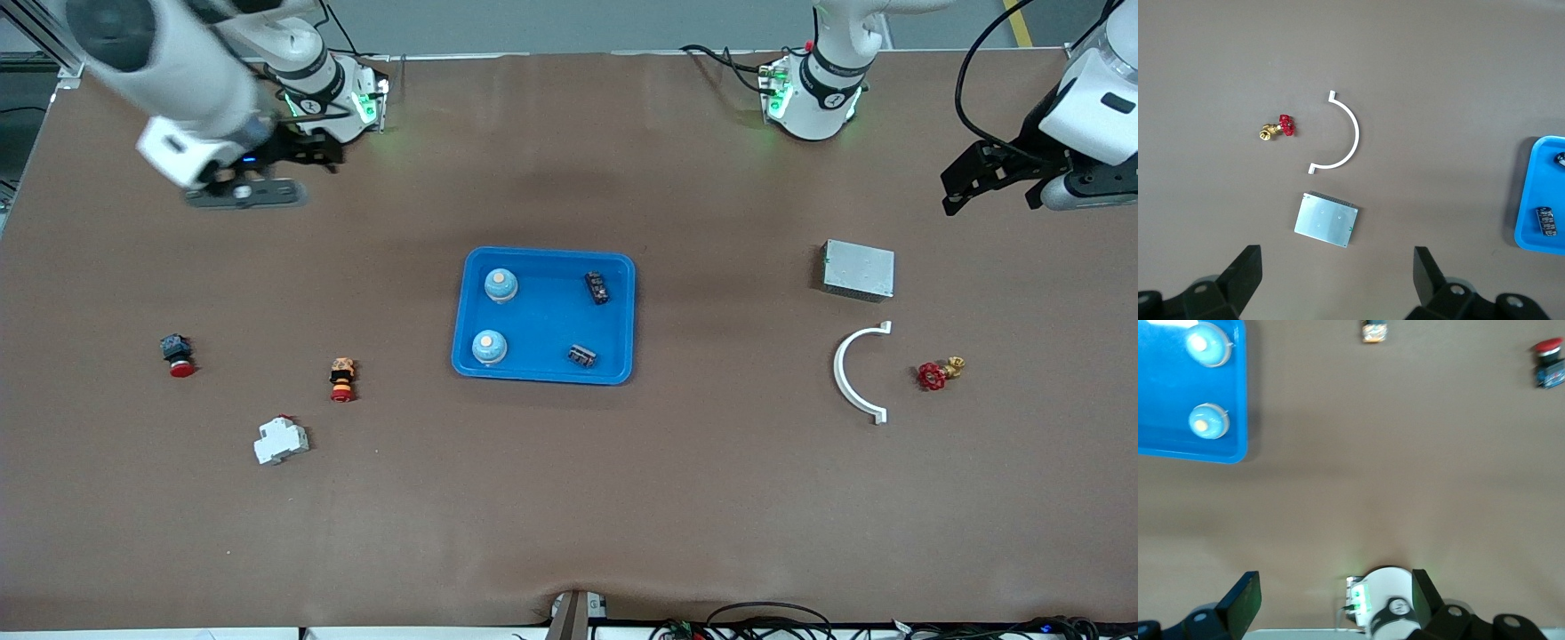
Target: Place electrolytic capacitor and blue bell in tray
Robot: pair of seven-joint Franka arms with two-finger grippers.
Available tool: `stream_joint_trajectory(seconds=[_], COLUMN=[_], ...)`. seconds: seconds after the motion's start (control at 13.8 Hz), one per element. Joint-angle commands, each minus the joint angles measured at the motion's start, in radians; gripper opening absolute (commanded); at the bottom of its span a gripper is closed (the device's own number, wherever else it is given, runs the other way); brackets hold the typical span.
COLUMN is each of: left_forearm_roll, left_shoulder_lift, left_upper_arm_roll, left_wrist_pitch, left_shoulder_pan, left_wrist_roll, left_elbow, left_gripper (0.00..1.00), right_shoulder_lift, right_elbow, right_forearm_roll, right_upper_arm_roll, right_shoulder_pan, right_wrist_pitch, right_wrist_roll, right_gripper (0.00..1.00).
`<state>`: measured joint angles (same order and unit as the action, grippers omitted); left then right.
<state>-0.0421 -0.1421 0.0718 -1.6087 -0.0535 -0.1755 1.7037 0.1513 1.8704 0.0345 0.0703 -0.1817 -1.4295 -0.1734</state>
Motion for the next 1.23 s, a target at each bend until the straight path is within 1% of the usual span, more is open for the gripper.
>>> stream_joint_trajectory(seconds=[0.0,0.14,0.36,0.43,0.58,0.87,1.01,1.16], left_forearm_roll=[0.019,0.019,0.019,0.019,0.019,0.018,0.016,0.016], left_shoulder_lift=[-0.004,-0.005,-0.01,-0.011,-0.01,0.002,0.006,0.004], left_upper_arm_roll=[-0.001,0.0,-0.001,-0.003,-0.003,-0.004,-0.004,-0.004], left_wrist_pitch=[-0.005,-0.004,0.003,0.004,0.003,-0.014,-0.014,-0.013], left_shoulder_pan=[0.004,0.004,0.006,0.006,0.007,0.006,0.006,0.006], left_wrist_roll=[0.017,0.017,0.017,0.017,0.017,0.008,0.008,0.008], left_elbow=[0.002,0.002,0.002,0.002,0.002,0.004,0.004,0.004], left_gripper=[1.0,1.0,1.0,1.0,1.0,1.0,1.0,1.0], right_shoulder_lift=[-0.009,-0.048,-0.163,-0.197,-0.257,-0.268,-0.268,-0.268], right_elbow=[-0.034,-0.089,-0.239,-0.29,-0.381,-0.45,-0.458,-0.458], right_forearm_roll=[0.001,-0.031,-0.074,-0.082,-0.068,-0.071,-0.067,-0.065], right_upper_arm_roll=[-0.004,-0.003,-0.003,-0.003,-0.003,-0.003,-0.003,-0.003], right_shoulder_pan=[0.147,0.211,0.234,0.244,0.278,0.284,0.294,0.297], right_wrist_pitch=[-0.006,-0.008,-0.008,-0.008,-0.008,-0.012,-0.048,-0.049], right_wrist_roll=[0.156,0.167,0.192,0.221,0.273,0.265,0.261,0.256], right_gripper=[1.0,1.0,1.0,1.0,1.0,1.0,1.0,1.0])
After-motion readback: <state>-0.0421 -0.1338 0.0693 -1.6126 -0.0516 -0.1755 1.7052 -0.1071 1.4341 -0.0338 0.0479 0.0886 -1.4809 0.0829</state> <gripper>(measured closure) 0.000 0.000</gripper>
